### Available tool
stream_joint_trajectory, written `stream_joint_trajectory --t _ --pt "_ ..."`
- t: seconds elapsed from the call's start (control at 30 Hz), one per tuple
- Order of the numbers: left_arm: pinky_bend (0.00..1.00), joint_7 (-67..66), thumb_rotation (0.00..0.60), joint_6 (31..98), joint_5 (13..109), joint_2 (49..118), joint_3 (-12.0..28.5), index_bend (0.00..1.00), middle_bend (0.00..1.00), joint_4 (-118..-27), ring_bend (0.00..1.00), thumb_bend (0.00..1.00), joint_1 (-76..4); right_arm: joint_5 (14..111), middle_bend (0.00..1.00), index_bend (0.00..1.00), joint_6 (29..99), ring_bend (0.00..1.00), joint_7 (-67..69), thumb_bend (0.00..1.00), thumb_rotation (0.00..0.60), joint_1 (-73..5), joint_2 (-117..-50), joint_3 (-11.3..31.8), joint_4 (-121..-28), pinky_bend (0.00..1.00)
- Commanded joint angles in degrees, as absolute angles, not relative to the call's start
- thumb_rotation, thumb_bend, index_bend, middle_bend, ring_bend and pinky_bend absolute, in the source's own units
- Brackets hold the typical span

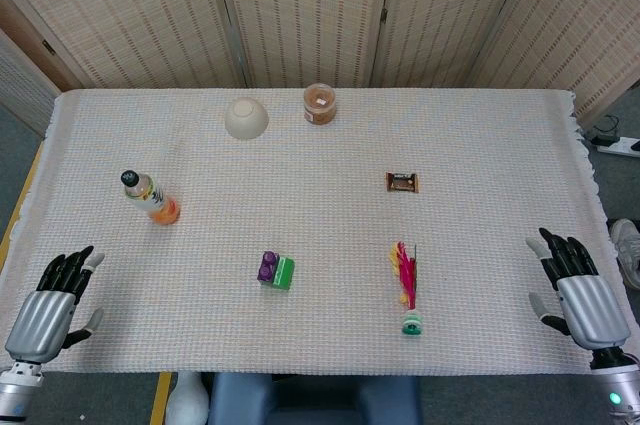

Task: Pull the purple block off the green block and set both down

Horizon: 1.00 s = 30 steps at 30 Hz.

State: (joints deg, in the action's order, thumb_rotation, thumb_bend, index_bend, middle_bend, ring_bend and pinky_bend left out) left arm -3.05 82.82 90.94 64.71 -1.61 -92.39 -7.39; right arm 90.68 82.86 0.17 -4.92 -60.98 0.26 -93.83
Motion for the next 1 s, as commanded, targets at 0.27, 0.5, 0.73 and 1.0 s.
stream_joint_trajectory --t 0.27,0.5,0.73,1.0 --pt "0.00 -3.41 0.600 82.13 94.11 65.93 -3.15 0.00 0.00 -91.53 0.00 0.42 -7.87 92.64 0.00 0.00 86.13 0.00 0.79 0.45 0.600 -3.72 -60.69 0.00 -94.24 0.00" --pt "0.00 -4.94 0.600 79.17 96.15 67.00 -4.48 0.00 0.00 -91.18 0.00 0.41 -9.39 93.10 0.00 0.00 86.88 0.00 -3.01 0.45 0.600 -3.48 -62.55 0.19 -93.92 0.00" --pt "0.52 -17.17 0.600 75.14 98.11 70.79 -2.58 0.00 0.43 -92.74 0.31 0.30 -13.16 93.11 0.00 0.00 87.52 0.00 -2.57 0.45 0.600 -3.64 -63.67 0.86 -93.41 0.00" --pt "0.96 -10.88 0.600 66.89 91.78 73.10 2.51 0.10 0.99 -95.78 0.87 0.25 -19.95 95.08 0.00 0.00 88.86 0.00 -3.82 0.45 0.600 -3.60 -65.89 0.69 -92.07 0.00"
